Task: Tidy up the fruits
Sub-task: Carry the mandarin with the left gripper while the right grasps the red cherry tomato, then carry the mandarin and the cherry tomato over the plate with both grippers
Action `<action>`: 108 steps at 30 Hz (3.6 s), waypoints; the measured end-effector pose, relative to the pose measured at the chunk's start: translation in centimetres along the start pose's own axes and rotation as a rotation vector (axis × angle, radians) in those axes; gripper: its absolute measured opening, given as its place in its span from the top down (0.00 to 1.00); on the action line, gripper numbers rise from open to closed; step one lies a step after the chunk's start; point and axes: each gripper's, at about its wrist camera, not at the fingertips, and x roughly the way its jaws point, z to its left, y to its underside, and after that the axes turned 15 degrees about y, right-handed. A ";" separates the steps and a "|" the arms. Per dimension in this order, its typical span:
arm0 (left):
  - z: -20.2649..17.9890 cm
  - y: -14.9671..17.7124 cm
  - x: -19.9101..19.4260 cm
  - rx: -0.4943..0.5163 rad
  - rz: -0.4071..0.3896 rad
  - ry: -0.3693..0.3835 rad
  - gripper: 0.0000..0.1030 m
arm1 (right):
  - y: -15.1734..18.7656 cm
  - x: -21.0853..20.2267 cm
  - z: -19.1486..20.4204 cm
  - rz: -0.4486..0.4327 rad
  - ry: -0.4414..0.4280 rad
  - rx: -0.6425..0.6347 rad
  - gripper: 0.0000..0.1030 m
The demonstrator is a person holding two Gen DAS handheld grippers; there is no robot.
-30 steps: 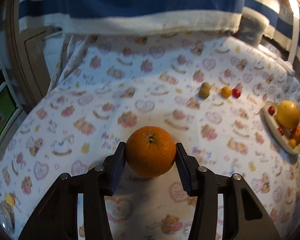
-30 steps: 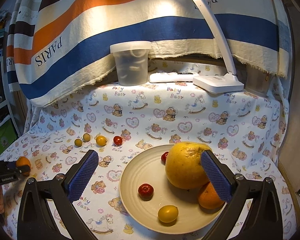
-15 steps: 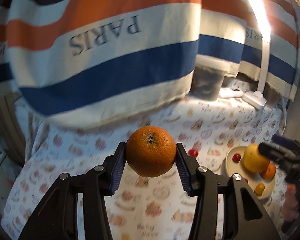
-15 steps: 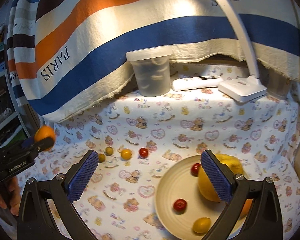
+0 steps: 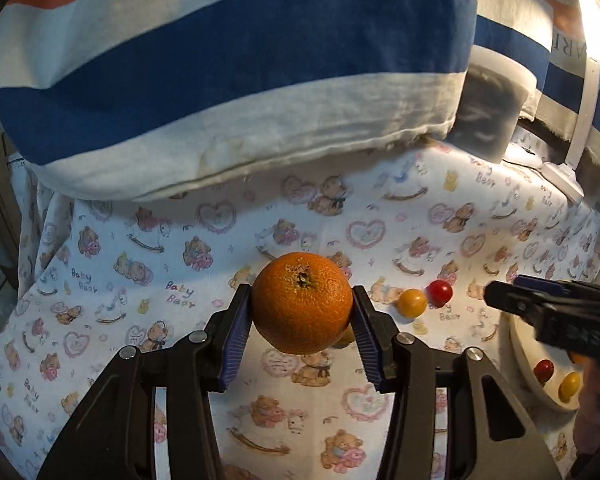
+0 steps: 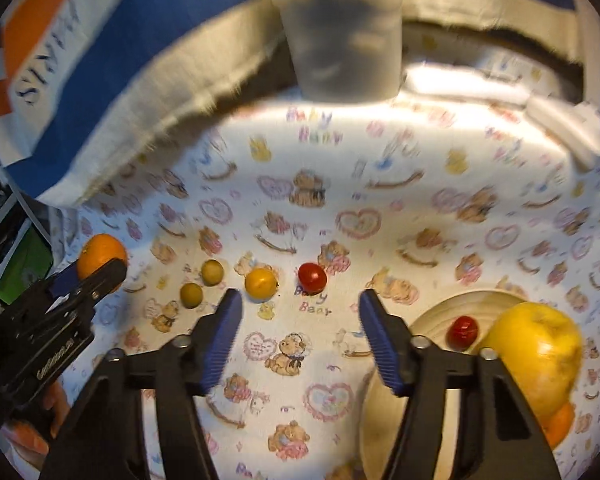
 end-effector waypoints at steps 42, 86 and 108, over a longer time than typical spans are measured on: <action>-3.1 -0.3 -2.5 0.066 0.013 0.007 0.54 | 1.2 1.4 0.8 0.033 0.023 -0.076 0.77; -20.2 3.9 4.6 0.228 0.208 0.212 0.54 | 11.1 -5.6 -17.1 0.021 -0.006 0.135 0.77; -19.9 4.7 5.8 0.258 0.225 0.220 0.53 | 11.6 -4.6 -16.2 0.055 -0.018 0.087 0.77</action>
